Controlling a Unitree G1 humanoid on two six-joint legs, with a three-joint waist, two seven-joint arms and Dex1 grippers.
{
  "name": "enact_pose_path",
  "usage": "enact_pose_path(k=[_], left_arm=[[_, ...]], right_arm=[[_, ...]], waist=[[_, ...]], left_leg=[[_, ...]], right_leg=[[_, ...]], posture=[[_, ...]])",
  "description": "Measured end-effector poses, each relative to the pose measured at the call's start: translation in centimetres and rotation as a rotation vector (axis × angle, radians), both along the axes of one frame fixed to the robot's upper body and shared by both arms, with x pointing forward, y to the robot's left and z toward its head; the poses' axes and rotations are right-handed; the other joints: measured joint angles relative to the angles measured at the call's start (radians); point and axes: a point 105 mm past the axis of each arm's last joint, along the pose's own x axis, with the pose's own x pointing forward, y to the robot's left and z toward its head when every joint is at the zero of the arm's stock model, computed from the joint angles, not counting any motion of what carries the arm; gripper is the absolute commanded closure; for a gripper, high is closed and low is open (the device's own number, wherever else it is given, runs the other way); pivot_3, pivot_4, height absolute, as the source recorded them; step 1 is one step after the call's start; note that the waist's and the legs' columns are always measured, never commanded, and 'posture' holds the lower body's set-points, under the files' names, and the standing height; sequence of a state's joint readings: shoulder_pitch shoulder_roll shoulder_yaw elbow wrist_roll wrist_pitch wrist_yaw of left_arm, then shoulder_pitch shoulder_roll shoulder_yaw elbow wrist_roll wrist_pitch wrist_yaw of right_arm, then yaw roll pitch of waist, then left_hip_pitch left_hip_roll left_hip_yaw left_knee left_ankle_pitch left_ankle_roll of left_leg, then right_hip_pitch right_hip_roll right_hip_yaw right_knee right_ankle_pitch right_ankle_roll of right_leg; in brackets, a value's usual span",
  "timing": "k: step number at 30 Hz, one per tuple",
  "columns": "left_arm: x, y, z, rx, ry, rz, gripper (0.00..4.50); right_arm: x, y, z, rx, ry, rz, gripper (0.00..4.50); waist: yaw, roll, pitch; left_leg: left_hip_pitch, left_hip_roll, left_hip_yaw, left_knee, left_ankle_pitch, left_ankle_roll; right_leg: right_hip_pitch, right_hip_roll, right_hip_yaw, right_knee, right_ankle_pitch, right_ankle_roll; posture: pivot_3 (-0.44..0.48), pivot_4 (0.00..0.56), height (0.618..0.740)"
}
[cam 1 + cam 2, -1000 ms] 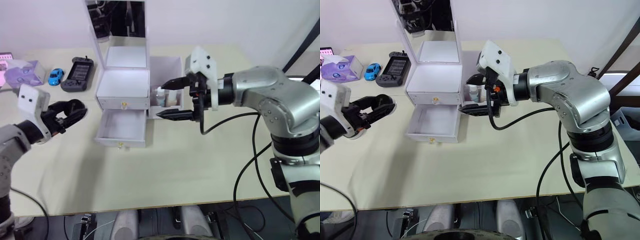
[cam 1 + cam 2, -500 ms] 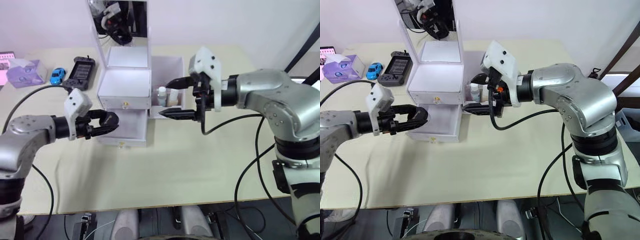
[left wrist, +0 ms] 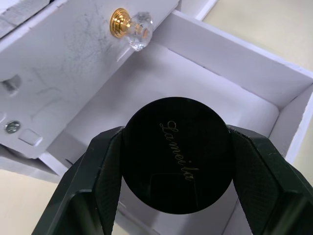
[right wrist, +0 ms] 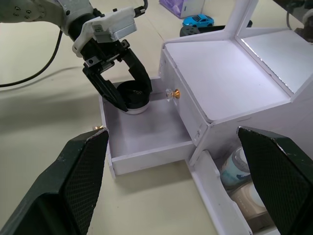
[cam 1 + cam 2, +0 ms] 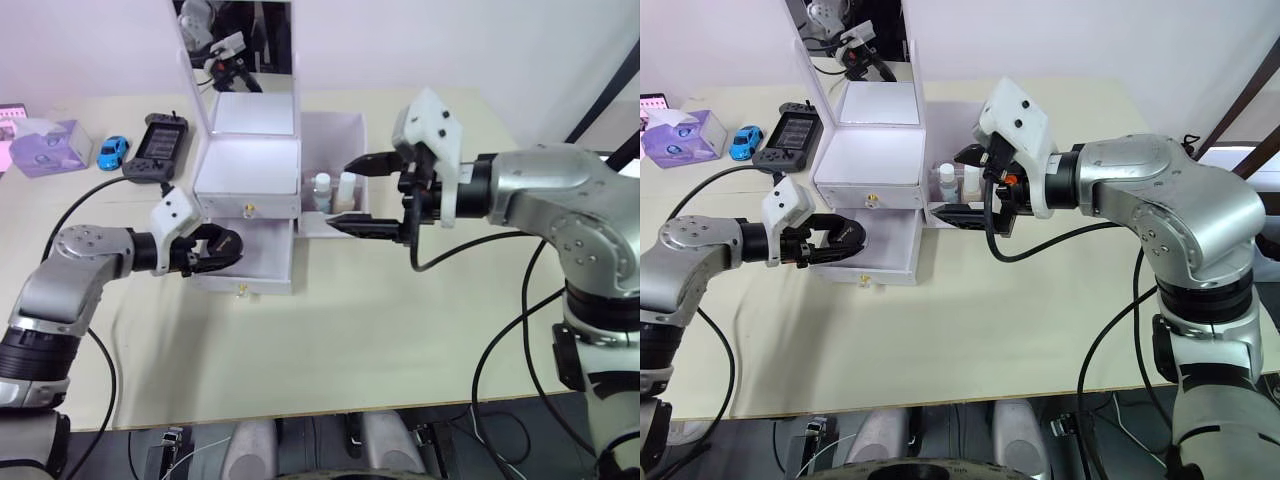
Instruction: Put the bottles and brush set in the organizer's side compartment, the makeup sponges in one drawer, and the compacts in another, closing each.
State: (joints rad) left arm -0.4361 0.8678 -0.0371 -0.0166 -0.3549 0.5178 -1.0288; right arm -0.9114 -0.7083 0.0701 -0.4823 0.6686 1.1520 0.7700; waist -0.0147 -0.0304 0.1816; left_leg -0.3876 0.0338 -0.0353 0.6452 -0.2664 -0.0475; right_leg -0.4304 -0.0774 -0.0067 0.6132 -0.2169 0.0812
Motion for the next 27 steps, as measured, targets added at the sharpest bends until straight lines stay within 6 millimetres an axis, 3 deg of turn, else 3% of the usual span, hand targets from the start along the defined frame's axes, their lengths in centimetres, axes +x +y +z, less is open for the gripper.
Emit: enact_pose_path(k=[2,6,14,18,23,27], left_arm=[[0.0,-0.2,-0.3,-0.001,0.010,-0.008,1.89],[0.0,-0.3,-0.5,0.001,0.016,-0.012,0.05],[0.0,-0.1,-0.5,-0.007,0.017,-0.009,0.05],[-0.3,0.5,1.3,-0.075,-0.023,-0.006,0.05],[-2.2,1.7,4.2,-0.220,-0.076,0.008,0.05],[-3.5,5.7,4.5,-0.248,-0.121,0.171,0.05]], right_arm=[[0.0,0.0,0.0,0.000,0.000,0.001,0.00],[-0.1,0.0,0.0,0.003,0.001,0.002,0.00],[-0.1,0.0,0.0,0.005,0.003,0.007,0.00],[-0.2,-0.7,-0.2,0.000,0.018,0.011,0.00],[0.1,-4.0,-1.2,0.092,0.104,0.015,0.00],[2.0,-9.2,-5.2,0.081,0.162,-0.118,0.00]], waist=[[0.000,0.000,0.000],[0.000,0.000,0.000],[-0.001,0.000,0.000],[0.000,0.000,0.000],[0.002,-0.001,-0.001],[0.001,-0.001,0.000]], left_leg=[[0.000,0.000,0.000,0.000,0.000,0.000],[0.000,0.000,0.000,0.000,0.000,0.000],[0.000,0.000,0.000,0.000,0.000,0.000],[0.000,0.000,0.000,0.000,0.000,0.000],[0.000,0.000,0.000,0.000,0.000,0.000],[0.002,0.000,0.001,0.001,0.000,0.001]], right_leg=[[0.000,0.000,0.000,0.000,0.000,0.000],[0.000,0.000,0.000,0.000,0.000,0.000],[0.000,0.000,0.000,0.001,0.000,0.000],[0.000,0.000,0.000,0.000,0.000,0.000],[0.001,-0.001,0.000,-0.001,-0.001,0.001],[0.002,-0.001,0.000,0.000,-0.001,0.002]], posture=[[0.000,0.150,0.740],[0.000,0.150,0.740],[0.000,0.150,0.740],[0.000,0.150,0.740],[0.000,0.150,0.740],[0.000,0.150,0.740]])
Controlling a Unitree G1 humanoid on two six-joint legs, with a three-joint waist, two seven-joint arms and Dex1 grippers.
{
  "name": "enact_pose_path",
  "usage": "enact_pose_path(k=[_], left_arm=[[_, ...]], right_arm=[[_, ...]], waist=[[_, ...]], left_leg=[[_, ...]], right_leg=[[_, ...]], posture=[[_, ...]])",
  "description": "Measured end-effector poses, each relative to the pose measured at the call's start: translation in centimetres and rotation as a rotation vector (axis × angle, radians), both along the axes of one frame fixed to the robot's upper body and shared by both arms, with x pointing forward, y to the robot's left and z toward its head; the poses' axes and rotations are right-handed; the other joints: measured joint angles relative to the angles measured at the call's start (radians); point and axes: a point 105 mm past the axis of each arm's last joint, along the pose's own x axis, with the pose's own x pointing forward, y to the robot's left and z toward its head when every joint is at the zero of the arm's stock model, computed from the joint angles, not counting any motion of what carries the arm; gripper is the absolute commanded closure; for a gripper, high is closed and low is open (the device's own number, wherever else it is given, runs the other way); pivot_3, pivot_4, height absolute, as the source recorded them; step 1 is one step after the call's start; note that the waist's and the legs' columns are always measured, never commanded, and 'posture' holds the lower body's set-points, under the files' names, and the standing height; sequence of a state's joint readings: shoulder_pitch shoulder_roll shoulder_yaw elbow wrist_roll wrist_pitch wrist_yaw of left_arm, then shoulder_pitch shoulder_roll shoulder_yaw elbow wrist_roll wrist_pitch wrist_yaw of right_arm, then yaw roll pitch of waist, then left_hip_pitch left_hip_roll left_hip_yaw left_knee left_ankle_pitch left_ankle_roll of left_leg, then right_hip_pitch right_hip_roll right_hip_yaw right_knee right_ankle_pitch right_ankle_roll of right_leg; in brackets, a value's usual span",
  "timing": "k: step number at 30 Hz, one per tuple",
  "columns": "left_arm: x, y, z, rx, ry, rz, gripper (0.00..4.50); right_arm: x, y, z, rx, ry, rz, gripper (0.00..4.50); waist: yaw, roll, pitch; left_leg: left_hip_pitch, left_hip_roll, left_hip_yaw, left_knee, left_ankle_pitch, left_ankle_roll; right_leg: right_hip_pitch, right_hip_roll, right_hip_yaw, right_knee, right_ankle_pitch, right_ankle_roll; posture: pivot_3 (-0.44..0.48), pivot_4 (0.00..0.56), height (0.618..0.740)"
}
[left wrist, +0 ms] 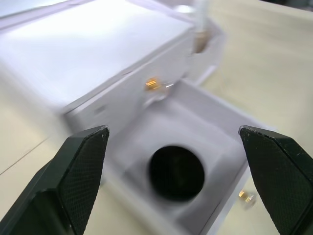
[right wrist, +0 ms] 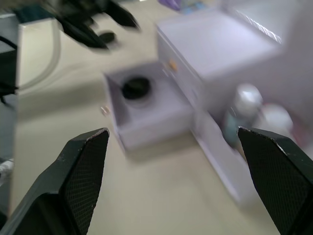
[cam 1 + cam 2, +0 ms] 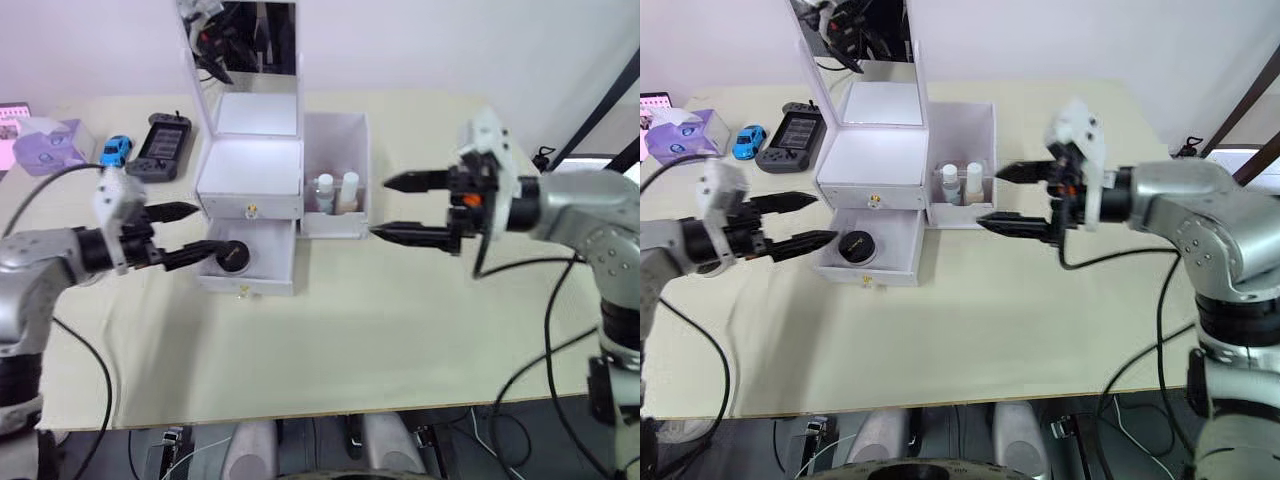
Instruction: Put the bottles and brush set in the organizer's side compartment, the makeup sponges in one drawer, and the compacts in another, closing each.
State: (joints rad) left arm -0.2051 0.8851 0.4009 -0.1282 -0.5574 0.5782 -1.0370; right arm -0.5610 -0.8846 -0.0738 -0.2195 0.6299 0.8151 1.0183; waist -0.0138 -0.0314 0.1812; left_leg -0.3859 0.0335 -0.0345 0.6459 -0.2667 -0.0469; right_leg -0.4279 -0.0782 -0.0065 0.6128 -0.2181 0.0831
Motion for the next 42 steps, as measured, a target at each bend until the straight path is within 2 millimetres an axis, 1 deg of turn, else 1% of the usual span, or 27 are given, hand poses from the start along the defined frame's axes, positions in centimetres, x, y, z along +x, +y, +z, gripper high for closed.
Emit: enact_pose_path(k=[2,3,5,6,7,8,10,12,15,16,17,18,19,21,23,25,30,33,35,36,38,39,41,42], left_arm=[[-0.5,2.4,0.0,0.003,-0.016,0.096,0.05],[-0.8,4.1,-0.1,0.018,-0.023,0.163,0.05],[-1.3,7.0,-0.2,0.042,-0.036,0.277,0.05],[-1.8,9.0,-0.5,0.054,-0.036,0.350,0.05],[-2.2,10.1,-0.9,0.061,-0.029,0.390,0.05],[-3.1,11.8,-1.5,0.072,-0.017,0.447,0.05],[-4.9,14.5,-3.1,0.077,0.025,0.543,0.05],[-6.3,16.1,-4.3,0.080,0.052,0.594,0.05],[-7.7,17.6,-5.5,0.077,0.064,0.652,0.05],[-7.9,18.0,-5.7,0.073,0.064,0.669,0.05],[-8.1,18.3,-5.8,0.071,0.059,0.683,0.05],[-8.3,18.8,-5.9,0.067,0.053,0.708,0.05],[-8.7,19.3,-6.0,0.060,0.049,0.740,0.05],[-9.1,19.7,-6.5,0.052,0.048,0.772,0.05],[-9.2,19.7,-6.8,0.039,0.046,0.780,0.05],[-9.4,19.7,-7.0,0.035,0.052,0.784,0.05],[-9.2,19.5,-7.5,0.028,0.052,0.789,0.05],[-8.8,19.1,-7.7,0.041,0.056,0.777,0.05],[-8.3,18.6,-7.5,0.050,0.047,0.770,0.05],[-8.0,18.4,-7.3,0.046,0.043,0.775,0.05],[-7.0,17.7,-6.7,0.036,0.035,0.781,0.05],[-6.5,17.2,-6.4,0.041,0.034,0.767,0.05],[-5.7,16.0,-6.3,0.055,0.047,0.746,0.05],[-5.2,15.4,-6.5,0.052,0.062,0.745,0.05]], right_arm=[[0.8,-2.1,-1.5,-0.001,0.008,-0.058,0.00],[1.2,-3.1,-2.1,0.001,0.001,-0.083,0.00],[1.7,-4.5,-2.7,-0.002,-0.019,-0.124,0.00],[2.0,-5.4,-3.0,-0.009,-0.030,-0.153,0.00],[2.1,-6.0,-3.3,-0.017,-0.031,-0.174,0.00],[2.4,-6.8,-3.8,-0.027,-0.029,-0.204,0.00],[2.8,-8.5,-4.7,-0.007,-0.002,-0.279,0.00],[3.0,-9.6,-5.1,0.008,0.001,-0.323,0.00],[2.9,-10.2,-5.2,0.005,-0.011,-0.338,0.00],[2.8,-10.3,-5.4,0.004,-0.016,-0.335,0.00],[2.7,-10.4,-5.5,0.004,-0.019,-0.334,0.00],[2.5,-10.3,-5.6,0.005,-0.030,-0.331,0.00],[2.5,-10.0,-5.4,0.020,-0.034,-0.326,0.00],[2.5,-9.6,-5.0,0.072,0.010,-0.327,0.00],[2.4,-9.2,-4.6,0.071,0.029,-0.324,0.00],[2.2,-8.5,-4.0,0.056,0.004,-0.299,0.00],[2.4,-6.5,-1.2,0.078,-0.062,-0.234,0.00],[2.2,-4.9,-0.5,0.061,-0.068,-0.182,0.00],[2.0,-3.4,-0.3,0.045,-0.052,-0.132,0.00],[1.8,-2.2,0.2,0.040,-0.062,-0.093,0.00],[1.1,1.0,1.7,-0.003,-0.122,0.018,0.00],[0.7,2.1,2.3,-0.025,-0.152,0.061,0.00],[-0.4,4.6,3.3,-0.073,-0.210,0.153,0.00],[-0.9,6.2,3.8,-0.079,-0.232,0.206,0.00]], waist=[[-0.004,0.000,0.000],[-0.006,0.001,0.000],[-0.007,0.001,0.001],[-0.007,0.001,0.001],[-0.007,0.001,0.001],[-0.007,0.001,0.001],[-0.007,0.001,0.001],[-0.005,0.001,0.001],[0.003,0.001,0.001],[-0.001,0.003,0.001],[-0.009,0.006,0.002],[-0.015,0.010,0.003],[-0.022,0.011,0.003],[-0.015,0.013,0.004],[-0.003,0.015,0.004],[0.002,0.015,0.004],[0.001,0.014,0.004],[0.001,0.014,0.004],[0.001,0.014,0.004],[0.001,0.014,0.004],[0.000,0.015,0.004],[0.000,0.014,0.004],[-0.001,0.014,0.004],[-0.001,0.014,0.004]], left_leg=[[0.001,0.000,0.001,0.000,0.000,0.000],[0.002,0.000,0.001,0.000,0.000,0.000],[0.004,0.001,0.001,-0.001,0.000,0.000],[0.006,0.001,0.002,-0.001,0.000,0.000],[0.006,0.001,0.002,-0.001,0.000,0.000],[0.006,0.001,0.003,-0.002,0.000,0.000],[0.006,0.001,0.004,-0.002,0.000,0.000],[0.005,0.001,0.005,-0.001,0.000,0.000],[0.005,0.000,0.004,-0.002,0.000,0.000],[-0.003,-0.005,-0.008,-0.002,0.000,0.000],[-0.002,-0.009,-0.023,-0.001,0.001,-0.001],[-0.002,-0.016,-0.036,0.000,0.002,0.000],[-0.003,-0.020,-0.044,0.001,0.002,0.000],[-0.003,-0.018,-0.042,0.000,0.003,-0.001],[-0.003,-0.017,-0.040,0.000,0.003,-0.001],[-0.003,-0.017,-0.040,-0.001,0.003,-0.001],[-0.003,-0.017,-0.036,-0.001,0.003,-0.001],[-0.003,-0.017,-0.035,-0.001,0.003,-0.001],[-0.004,-0.017,-0.034,-0.001,0.003,-0.001],[-0.004,-0.017,-0.033,-0.001,0.003,-0.001],[-0.004,-0.017,-0.033,-0.001,0.003,-0.001],[-0.004,-0.016,-0.033,-0.002,0.003,-0.001],[-0.004,-0.016,-0.032,-0.002,0.003,-0.001],[-0.004,-0.016,-0.030,-0.002,0.003,-0.001]], right_leg=[[0.000,0.000,0.000,0.001,0.000,0.000],[0.000,0.000,0.001,0.001,0.000,0.000],[0.000,0.001,0.001,0.002,0.000,0.001],[0.001,0.001,0.001,0.003,-0.001,0.001],[0.001,0.001,0.001,0.003,-0.001,0.001],[0.001,0.001,0.001,0.002,-0.001,0.001],[0.001,0.000,0.002,0.001,0.000,0.000],[0.000,-0.001,0.002,0.001,0.001,-0.001],[0.002,-0.002,0.002,0.001,0.000,-0.001],[0.008,-0.010,-0.009,0.001,-0.002,0.002],[0.014,-0.016,-0.024,0.001,-0.005,0.007],[0.018,-0.020,-0.035,0.002,-0.008,0.009],[0.016,-0.020,-0.038,0.002,-0.009,0.011],[0.017,-0.019,-0.037,0.001,-0.008,0.010],[0.015,-0.018,-0.036,0.002,-0.006,0.005],[0.014,-0.018,-0.036,0.001,-0.007,0.003],[0.014,-0.019,-0.033,0.000,-0.007,0.003],[0.013,-0.019,-0.032,0.000,-0.007,0.003],[0.012,-0.019,-0.031,0.000,-0.007,0.003],[0.011,-0.018,-0.030,0.001,-0.007,0.003],[0.009,-0.018,-0.029,0.002,-0.007,0.003],[0.009,-0.018,-0.029,0.002,-0.007,0.003],[0.008,-0.018,-0.028,0.002,-0.007,0.003],[0.008,-0.018,-0.027,0.002,-0.006,0.004]], posture=[[0.000,0.150,0.740],[0.000,0.150,0.740],[0.000,0.150,0.740],[0.000,0.150,0.740],[0.000,0.150,0.740],[0.000,0.150,0.740],[0.000,0.150,0.740],[0.000,0.150,0.740],[0.000,0.150,0.740],[0.000,0.150,0.740],[0.000,0.150,0.740],[0.000,0.150,0.740],[0.000,0.150,0.740],[0.000,0.150,0.740],[0.000,0.150,0.740],[0.000,0.150,0.740],[0.000,0.150,0.740],[0.000,0.150,0.740],[0.000,0.150,0.740],[0.000,0.150,0.740],[0.000,0.150,0.740],[0.000,0.150,0.740],[0.000,0.150,0.740],[0.000,0.150,0.740]])
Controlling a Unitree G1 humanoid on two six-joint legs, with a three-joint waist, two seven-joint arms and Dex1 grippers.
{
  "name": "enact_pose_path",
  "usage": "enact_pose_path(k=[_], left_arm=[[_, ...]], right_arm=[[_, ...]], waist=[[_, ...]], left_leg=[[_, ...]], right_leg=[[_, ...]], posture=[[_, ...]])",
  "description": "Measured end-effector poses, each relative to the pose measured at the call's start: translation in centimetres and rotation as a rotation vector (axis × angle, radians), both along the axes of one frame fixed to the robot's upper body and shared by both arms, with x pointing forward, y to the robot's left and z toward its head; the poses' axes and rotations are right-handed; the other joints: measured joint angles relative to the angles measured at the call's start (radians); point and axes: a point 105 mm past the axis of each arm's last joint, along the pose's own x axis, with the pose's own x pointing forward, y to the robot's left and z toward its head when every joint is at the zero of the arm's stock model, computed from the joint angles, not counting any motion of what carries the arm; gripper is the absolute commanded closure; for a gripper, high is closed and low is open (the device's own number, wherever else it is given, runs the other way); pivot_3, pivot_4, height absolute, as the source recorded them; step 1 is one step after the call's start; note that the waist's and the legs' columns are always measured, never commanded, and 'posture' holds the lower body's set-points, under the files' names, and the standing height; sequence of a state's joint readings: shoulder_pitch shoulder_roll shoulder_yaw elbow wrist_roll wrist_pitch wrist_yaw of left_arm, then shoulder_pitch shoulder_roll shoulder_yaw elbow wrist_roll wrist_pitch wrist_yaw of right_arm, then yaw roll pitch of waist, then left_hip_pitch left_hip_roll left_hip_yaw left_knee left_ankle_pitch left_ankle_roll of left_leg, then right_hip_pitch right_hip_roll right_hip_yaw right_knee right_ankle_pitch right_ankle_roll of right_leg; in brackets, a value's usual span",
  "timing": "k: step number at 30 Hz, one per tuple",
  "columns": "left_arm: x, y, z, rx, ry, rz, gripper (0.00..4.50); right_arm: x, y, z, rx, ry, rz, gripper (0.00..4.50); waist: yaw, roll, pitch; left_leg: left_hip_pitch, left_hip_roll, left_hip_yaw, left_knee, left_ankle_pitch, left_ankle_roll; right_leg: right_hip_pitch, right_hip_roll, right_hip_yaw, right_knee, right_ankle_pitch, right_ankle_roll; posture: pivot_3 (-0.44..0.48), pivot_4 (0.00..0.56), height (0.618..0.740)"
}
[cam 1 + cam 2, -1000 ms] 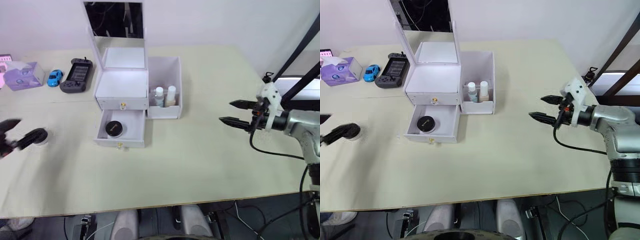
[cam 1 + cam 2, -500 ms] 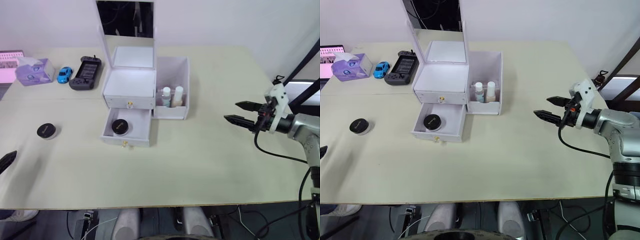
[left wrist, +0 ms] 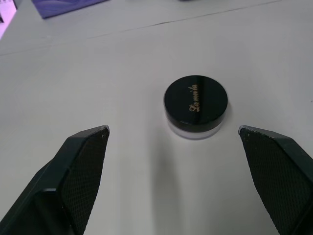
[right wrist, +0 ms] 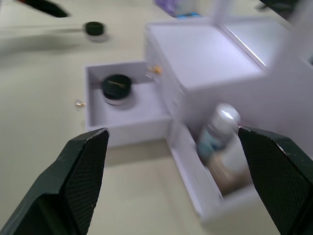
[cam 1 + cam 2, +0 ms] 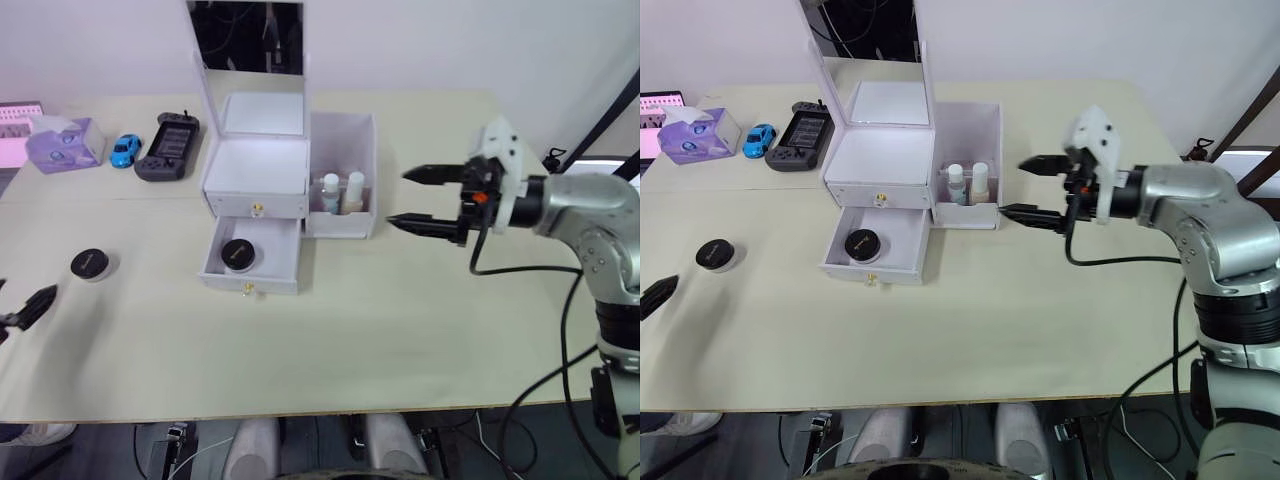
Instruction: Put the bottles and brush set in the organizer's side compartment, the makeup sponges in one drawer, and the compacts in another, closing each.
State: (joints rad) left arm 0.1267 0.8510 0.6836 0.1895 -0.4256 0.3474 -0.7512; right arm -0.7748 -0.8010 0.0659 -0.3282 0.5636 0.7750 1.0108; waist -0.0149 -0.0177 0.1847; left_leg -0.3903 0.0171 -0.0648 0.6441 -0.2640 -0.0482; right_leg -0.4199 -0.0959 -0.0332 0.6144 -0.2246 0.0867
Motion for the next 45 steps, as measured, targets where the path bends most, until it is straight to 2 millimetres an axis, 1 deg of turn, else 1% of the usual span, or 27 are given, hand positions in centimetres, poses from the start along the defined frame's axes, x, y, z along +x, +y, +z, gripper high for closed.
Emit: enact_pose_path(k=[1,2,5,8,11,14,22,27,28,30,32,36,39,41,44,45], left_arm=[[0.4,-0.4,0.0,-0.004,0.000,-0.008,0.05],[0.6,-0.8,-0.1,-0.008,0.016,-0.007,0.05],[1.6,-2.0,-0.2,-0.034,0.051,-0.008,0.05],[2.4,-2.3,-0.2,-0.080,0.085,0.035,0.05],[2.7,-2.2,-0.5,-0.081,0.139,0.074,0.05],[3.7,-2.5,-0.8,-0.079,0.173,0.088,0.05],[6.4,-2.3,-2.2,-0.090,0.218,0.110,0.05],[7.5,-1.9,-2.4,-0.082,0.224,0.124,0.05],[7.7,-1.9,-2.4,-0.087,0.227,0.127,0.28],[7.9,-1.9,-2.5,-0.086,0.233,0.124,0.89],[8.0,-2.1,-2.6,-0.090,0.237,0.118,1.80],[8.0,-1.8,-2.6,-0.090,0.243,0.124,1.82],[7.7,-1.2,-1.8,-0.071,0.245,0.132,1.82],[7.8,-1.1,-0.7,-0.056,0.231,0.121,1.82],[8.3,-2.3,1.6,-0.027,0.180,0.045,1.82],[8.7,-3.3,3.1,-0.019,0.147,-0.013,1.82]], right_arm=[[-0.4,0.8,0.2,-0.005,-0.009,0.029,0.00],[-0.8,2.0,0.4,-0.007,0.005,0.071,0.00],[-1.6,4.3,1.2,-0.029,0.047,0.147,0.00],[-1.1,5.4,1.2,-0.043,0.102,0.149,0.00],[-0.7,5.5,0.4,-0.065,0.138,0.132,0.00],[-0.3,5.5,-0.1,-0.086,0.150,0.120,0.00],[0.0,5.6,0.2,-0.100,0.110,0.104,0.00],[0.2,5.4,0.3,-0.107,0.101,0.088,0.00],[0.2,5.3,0.3,-0.110,0.099,0.081,0.00],[0.3,5.1,0.2,-0.115,0.099,0.069,0.00],[0.3,5.1,0.2,-0.116,0.100,0.064,0.00],[0.2,5.1,0.3,-0.120,0.094,0.061,0.00],[0.1,5.0,0.3,-0.125,0.091,0.058,0.00],[0.1,4.9,0.3,-0.126,0.089,0.054,0.00],[0.1,4.9,0.3,-0.125,0.088,0.054,0.00],[0.1,4.9,0.3,-0.125,0.088,0.054,0.00]], waist=[[0.000,0.000,0.000],[-0.001,-0.001,0.000],[-0.001,-0.002,0.000],[0.002,-0.003,-0.001],[0.001,-0.004,-0.002],[0.002,-0.004,-0.002],[-0.002,-0.004,-0.002],[-0.001,-0.005,-0.002],[-0.001,-0.005,-0.002],[-0.002,-0.005,-0.002],[-0.001,-0.005,-0.002],[-0.002,-0.005,-0.002],[-0.003,-0.005,-0.002],[-0.003,-0.005,-0.002],[0.003,-0.005,-0.002],[0.004,-0.005,-0.001]], left_leg=[[0.000,0.000,0.000,0.000,0.000,0.000],[0.000,0.000,0.001,0.000,0.000,0.000],[0.000,0.000,0.001,0.000,0.000,0.000],[0.000,0.000,0.001,0.001,0.000,0.000],[0.000,0.000,0.001,0.000,0.000,0.000],[0.000,0.000,0.001,0.000,0.000,0.000],[0.000,0.000,0.001,0.000,0.000,0.000],[0.000,0.000,0.001,0.000,0.000,0.000],[0.000,0.000,0.001,0.000,0.000,0.000],[0.000,0.000,0.001,0.000,0.000,0.000],[0.000,0.000,0.001,0.000,0.000,0.000],[0.000,0.000,0.001,0.000,0.000,0.000],[0.000,0.000,0.001,0.000,0.000,0.000],[0.000,0.000,0.001,0.000,0.000,0.000],[-0.001,0.000,0.001,0.000,0.000,0.000],[-0.001,0.000,0.001,0.001,0.000,0.000]], right_leg=[[0.000,0.000,0.000,0.000,0.000,0.000],[0.000,0.000,0.001,0.000,0.000,0.000],[-0.001,0.000,0.001,0.000,0.000,0.000],[0.000,0.001,0.001,0.001,0.000,0.000],[-0.001,0.001,0.002,0.001,0.000,0.000],[-0.001,0.001,0.002,0.001,0.001,0.001],[-0.002,0.002,0.002,0.003,0.002,0.003],[-0.002,0.002,0.002,0.003,0.002,0.004],[-0.002,0.002,0.003,0.003,0.002,0.004],[-0.002,0.002,0.003,0.003,0.003,0.004],[-0.002,0.002,0.003,0.003,0.003,0.004],[-0.003,0.002,0.003,0.004,0.003,0.004],[-0.003,0.002,0.003,0.004,0.003,0.004],[-0.003,0.002,0.003,0.004,0.003,0.004],[-0.003,0.002,0.003,0.003,0.002,0.004],[-0.003,0.002,0.003,0.003,0.002,0.004]], posture=[[0.000,0.150,0.740],[0.000,0.150,0.740],[0.000,0.150,0.740],[0.000,0.150,0.740],[0.000,0.150,0.740],[0.000,0.150,0.740],[0.000,0.150,0.740],[0.000,0.150,0.740],[0.000,0.150,0.740],[0.000,0.150,0.740],[0.000,0.150,0.740],[0.000,0.150,0.740],[0.000,0.150,0.740],[0.000,0.150,0.740],[0.000,0.150,0.740],[0.000,0.150,0.740]])
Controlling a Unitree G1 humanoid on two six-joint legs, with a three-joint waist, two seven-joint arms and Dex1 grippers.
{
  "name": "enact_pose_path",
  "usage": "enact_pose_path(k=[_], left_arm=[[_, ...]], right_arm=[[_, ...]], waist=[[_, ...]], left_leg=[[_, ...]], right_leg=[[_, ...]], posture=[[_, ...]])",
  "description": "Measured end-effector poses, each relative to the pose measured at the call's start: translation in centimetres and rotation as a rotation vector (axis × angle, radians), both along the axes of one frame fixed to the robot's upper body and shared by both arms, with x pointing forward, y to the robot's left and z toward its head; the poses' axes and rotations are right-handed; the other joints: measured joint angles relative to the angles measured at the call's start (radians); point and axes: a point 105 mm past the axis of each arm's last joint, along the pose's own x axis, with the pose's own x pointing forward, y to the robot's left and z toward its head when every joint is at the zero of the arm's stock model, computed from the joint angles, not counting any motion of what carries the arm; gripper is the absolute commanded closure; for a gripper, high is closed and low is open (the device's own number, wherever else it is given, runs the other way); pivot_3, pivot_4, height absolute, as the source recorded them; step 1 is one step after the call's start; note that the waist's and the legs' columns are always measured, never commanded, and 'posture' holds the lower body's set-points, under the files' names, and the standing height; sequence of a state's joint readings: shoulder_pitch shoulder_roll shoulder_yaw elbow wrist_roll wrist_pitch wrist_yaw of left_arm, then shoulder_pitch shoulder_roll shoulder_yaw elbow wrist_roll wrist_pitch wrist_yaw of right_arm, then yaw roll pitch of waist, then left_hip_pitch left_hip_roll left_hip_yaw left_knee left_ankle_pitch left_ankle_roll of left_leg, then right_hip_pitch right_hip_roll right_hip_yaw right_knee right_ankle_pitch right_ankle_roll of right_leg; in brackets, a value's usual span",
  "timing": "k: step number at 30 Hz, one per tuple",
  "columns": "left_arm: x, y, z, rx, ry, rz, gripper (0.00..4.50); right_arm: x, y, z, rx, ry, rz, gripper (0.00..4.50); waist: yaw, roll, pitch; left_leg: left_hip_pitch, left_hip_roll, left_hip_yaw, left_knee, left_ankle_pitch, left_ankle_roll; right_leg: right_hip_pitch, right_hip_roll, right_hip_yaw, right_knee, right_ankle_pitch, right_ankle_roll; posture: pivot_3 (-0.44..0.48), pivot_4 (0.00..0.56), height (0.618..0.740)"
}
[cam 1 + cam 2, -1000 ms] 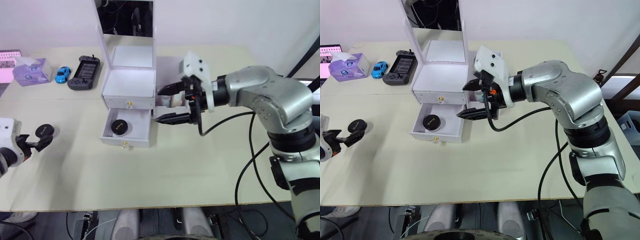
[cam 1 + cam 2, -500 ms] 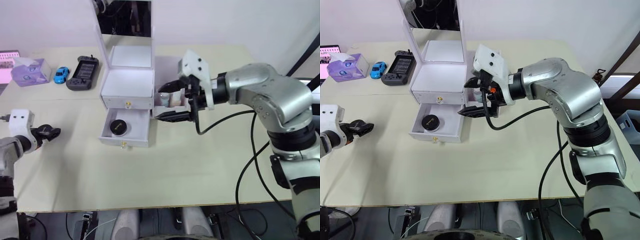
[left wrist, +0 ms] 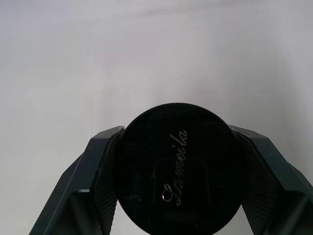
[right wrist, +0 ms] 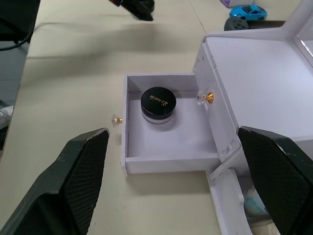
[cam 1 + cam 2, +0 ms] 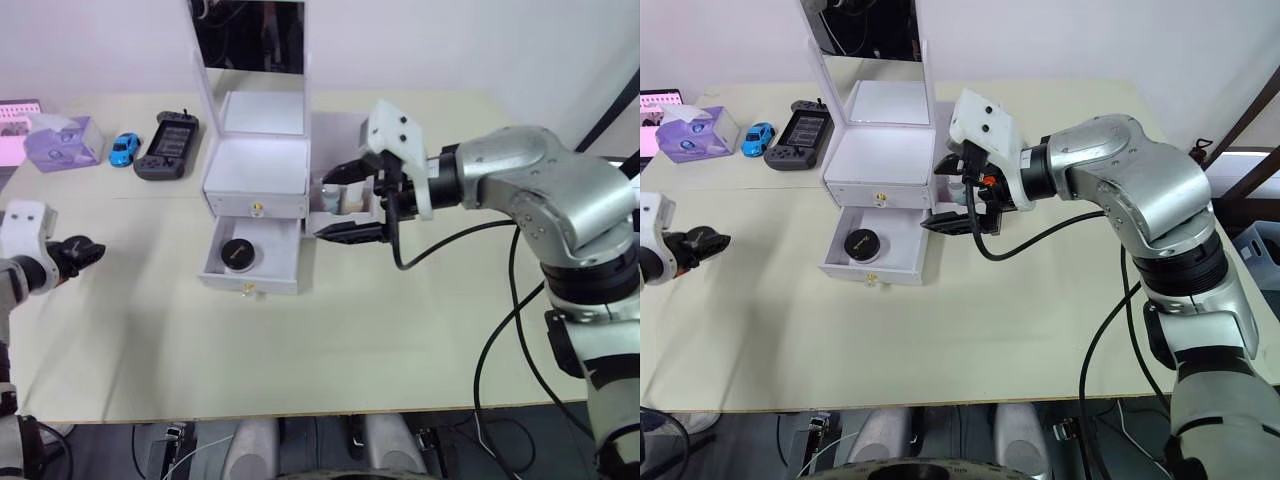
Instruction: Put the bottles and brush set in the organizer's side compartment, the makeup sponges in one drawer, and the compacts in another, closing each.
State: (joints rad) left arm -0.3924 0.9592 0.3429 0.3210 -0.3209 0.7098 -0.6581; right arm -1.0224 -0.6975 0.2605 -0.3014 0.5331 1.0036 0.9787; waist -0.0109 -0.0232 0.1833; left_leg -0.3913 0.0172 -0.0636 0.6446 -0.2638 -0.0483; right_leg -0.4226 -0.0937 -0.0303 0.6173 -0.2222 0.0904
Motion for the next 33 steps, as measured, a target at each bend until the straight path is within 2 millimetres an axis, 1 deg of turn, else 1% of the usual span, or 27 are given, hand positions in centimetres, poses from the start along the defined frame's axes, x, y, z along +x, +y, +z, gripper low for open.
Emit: enact_pose_path(k=[3,5,6,8,10,12,14,15,17,20,23,25,29,33], left_arm=[[0.6,-2.8,2.8,-0.001,-0.052,-0.139,1.82],[0.5,-6.1,4.8,0.041,-0.045,-0.307,1.82],[0.3,-7.5,5.4,0.064,-0.033,-0.388,1.82],[-0.3,-10.1,5.5,0.091,0.005,-0.539,1.82],[-1.3,-13.2,4.8,0.082,0.053,-0.719,1.82],[-2.3,-15.7,4.0,0.087,0.095,-0.889,1.82],[-3.1,-18.5,3.7,0.100,0.102,-1.064,1.82],[-3.2,-19.9,3.8,0.119,0.086,-1.138,1.82],[-2.7,-21.0,3.7,0.169,0.067,-1.187,1.82],[-1.6,-21.7,3.3,0.237,0.048,-1.218,1.82],[-1.0,-23.5,2.5,0.248,0.036,-1.293,1.82],[-0.8,-24.3,1.9,0.254,0.040,-1.329,1.82],[0.0,-25.2,1.6,0.267,0.033,-1.351,1.82],[0.5,-25.1,1.4,0.325,0.046,-1.359,1.82]], right_arm=[[0.0,0.0,0.0,0.001,-0.004,0.002,0.00],[0.0,0.0,0.0,0.000,-0.006,0.003,0.00],[0.0,-0.2,0.0,-0.002,-0.005,-0.001,0.00],[0.0,-0.5,-0.2,-0.004,0.001,-0.014,0.00],[0.1,-0.9,-0.4,0.004,0.017,-0.033,0.00],[0.0,-1.1,-0.4,0.010,0.017,-0.046,0.00],[-0.3,-1.6,-0.4,0.013,0.007,-0.070,0.00],[-0.4,-1.7,-0.4,0.015,0.005,-0.085,0.00],[-0.6,-1.8,-0.4,0.013,-0.004,-0.100,0.00],[-1.0,-2.4,-0.3,0.017,-0.007,-0.136,0.00],[-1.2,-3.0,-0.2,0.020,-0.012,-0.179,0.00],[-1.3,-3.1,-0.1,0.021,-0.016,-0.192,0.00],[-1.4,-3.7,-0.3,0.026,-0.013,-0.232,0.00],[-1.6,-3.7,-0.3,0.030,-0.017,-0.241,0.00]], waist=[[-0.001,0.000,0.000],[-0.005,0.000,0.000],[-0.006,0.000,0.000],[-0.007,0.000,0.000],[-0.009,0.000,0.001],[-0.008,0.000,0.001],[-0.006,0.000,0.000],[0.000,0.000,0.001],[-0.001,0.000,0.001],[-0.003,0.000,0.000],[-0.002,0.000,0.000],[-0.003,0.000,0.000],[-0.002,0.000,0.000],[-0.004,0.000,0.000]], left_leg=[[0.000,0.000,0.000,0.000,0.000,0.000],[0.000,0.000,0.001,0.000,0.000,0.000],[0.000,0.000,0.001,-0.001,0.000,0.000],[0.000,0.000,0.002,-0.002,0.000,0.000],[0.000,0.000,0.002,-0.002,0.000,0.000],[0.000,0.001,0.002,-0.002,0.000,0.000],[0.000,0.001,0.002,-0.002,0.000,0.000],[0.000,0.001,0.001,-0.002,0.000,0.000],[0.000,0.001,0.001,0.001,0.000,0.000],[0.000,0.000,0.002,0.001,0.000,0.000],[0.000,0.000,0.002,0.001,0.000,0.000],[0.000,0.001,0.001,0.001,0.000,0.001],[0.000,0.001,0.001,0.001,0.000,0.001],[0.000,0.001,0.001,0.001,0.000,0.001]], right_leg=[[0.000,0.000,0.000,-0.001,0.000,0.000],[0.000,0.000,0.001,-0.001,0.000,0.000],[0.000,0.000,0.001,-0.001,0.000,0.000],[-0.001,0.000,0.002,-0.002,0.000,0.000],[-0.001,0.000,0.002,-0.001,0.000,0.000],[-0.002,0.001,0.002,-0.001,0.000,0.000],[-0.002,0.001,0.002,-0.001,0.000,0.000],[-0.001,0.001,0.002,-0.001,-0.001,-0.001],[0.000,0.001,0.002,0.000,-0.002,-0.003],[0.000,0.001,0.003,0.000,-0.002,-0.003],[0.001,0.002,0.003,0.000,-0.001,-0.001],[0.000,0.002,0.003,0.000,0.000,0.000],[0.000,0.003,0.003,0.000,0.000,0.000],[0.000,0.003,0.004,0.001,0.000,0.000]], posture=[[0.000,0.150,0.740],[0.000,0.150,0.740],[0.000,0.150,0.740],[0.000,0.150,0.740],[0.000,0.150,0.740],[0.000,0.150,0.740],[0.000,0.150,0.740],[0.000,0.150,0.740],[0.000,0.150,0.740],[0.000,0.150,0.740],[0.000,0.150,0.740],[0.000,0.150,0.740],[0.000,0.150,0.740],[0.000,0.150,0.740]])
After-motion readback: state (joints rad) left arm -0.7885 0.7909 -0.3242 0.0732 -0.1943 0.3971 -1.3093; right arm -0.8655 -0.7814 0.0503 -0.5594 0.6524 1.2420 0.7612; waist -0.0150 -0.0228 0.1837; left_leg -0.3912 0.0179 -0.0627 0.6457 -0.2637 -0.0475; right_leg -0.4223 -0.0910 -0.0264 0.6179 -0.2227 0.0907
